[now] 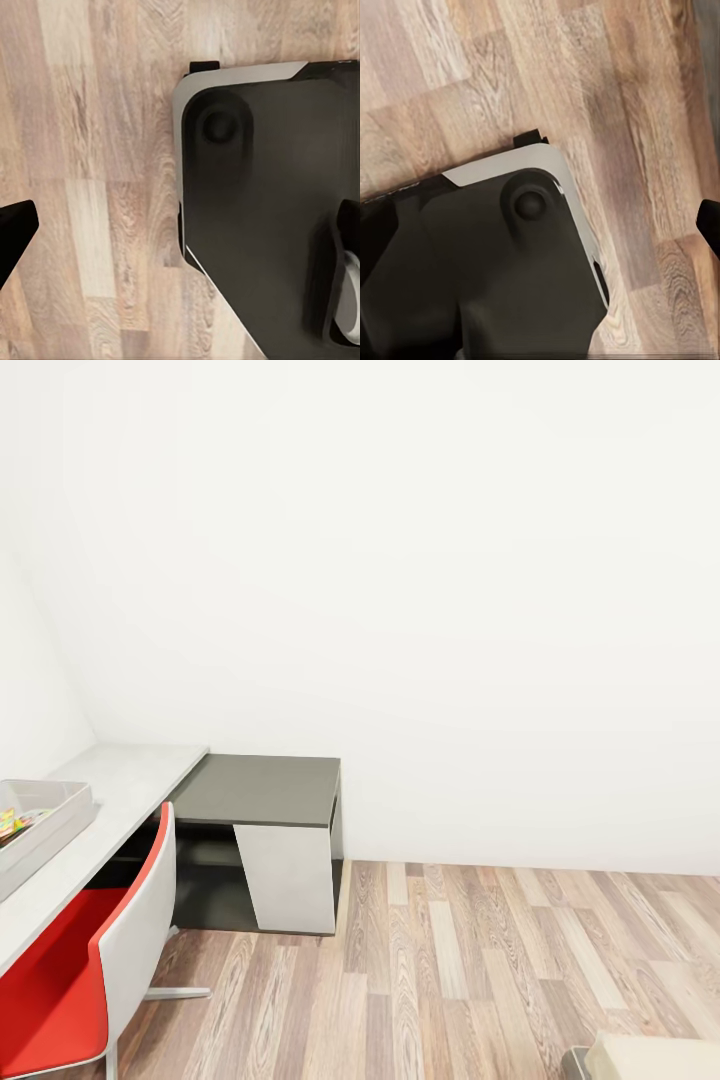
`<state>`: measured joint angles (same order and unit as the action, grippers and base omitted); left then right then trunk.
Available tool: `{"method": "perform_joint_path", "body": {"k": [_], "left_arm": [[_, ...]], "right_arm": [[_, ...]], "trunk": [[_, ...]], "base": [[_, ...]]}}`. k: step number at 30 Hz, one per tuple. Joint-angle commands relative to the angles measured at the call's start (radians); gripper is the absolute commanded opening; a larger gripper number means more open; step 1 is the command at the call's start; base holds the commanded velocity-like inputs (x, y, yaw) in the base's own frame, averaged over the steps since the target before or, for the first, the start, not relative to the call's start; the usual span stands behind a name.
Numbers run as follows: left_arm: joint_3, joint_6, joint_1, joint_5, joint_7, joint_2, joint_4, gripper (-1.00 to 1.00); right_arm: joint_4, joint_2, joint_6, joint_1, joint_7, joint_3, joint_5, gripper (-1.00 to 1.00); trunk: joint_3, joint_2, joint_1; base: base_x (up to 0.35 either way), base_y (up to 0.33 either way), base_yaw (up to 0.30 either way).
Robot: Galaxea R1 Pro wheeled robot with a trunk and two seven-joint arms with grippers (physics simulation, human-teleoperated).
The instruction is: Put all the toys in the child's room - the three board games (two on the bed and one on the table), the two jigsaw puzzles on the table, and the tennis ball on the table - inside the toy box on the table in the child's room.
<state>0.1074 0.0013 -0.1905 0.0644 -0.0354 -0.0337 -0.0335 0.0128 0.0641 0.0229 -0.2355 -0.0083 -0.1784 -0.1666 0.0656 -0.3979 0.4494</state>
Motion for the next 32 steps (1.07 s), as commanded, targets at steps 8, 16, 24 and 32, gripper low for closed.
{"method": "perform_joint_path", "body": {"k": [8, 16, 24, 32], "left_arm": [[0.008, 0.000, 0.000, 0.007, -0.002, 0.008, -0.001, 1.00], [0.009, 0.000, 0.000, 0.005, -0.001, 0.007, 0.000, 1.00], [0.011, 0.000, 0.000, 0.003, -0.001, 0.003, 0.000, 1.00], [0.011, 0.000, 0.000, 0.004, -0.002, 0.008, 0.000, 1.00]], "right_arm": [[-0.001, -0.011, 0.004, 0.013, -0.001, -0.002, -0.007, 1.00], [-0.001, -0.013, 0.004, 0.016, -0.001, -0.003, -0.008, 1.00], [-0.001, -0.010, 0.003, 0.016, -0.001, -0.004, -0.007, 1.00], [-0.001, -0.015, 0.003, 0.016, -0.001, -0.003, -0.007, 1.00]], "trunk": [[0.002, -0.002, 0.001], [0.002, -0.002, 0.001], [0.002, -0.002, 0.001], [0.002, -0.002, 0.001]], "base": [[0.000, 0.000, 0.000], [0.000, 0.000, 0.000], [0.000, 0.000, 0.000], [0.000, 0.000, 0.000]]}}
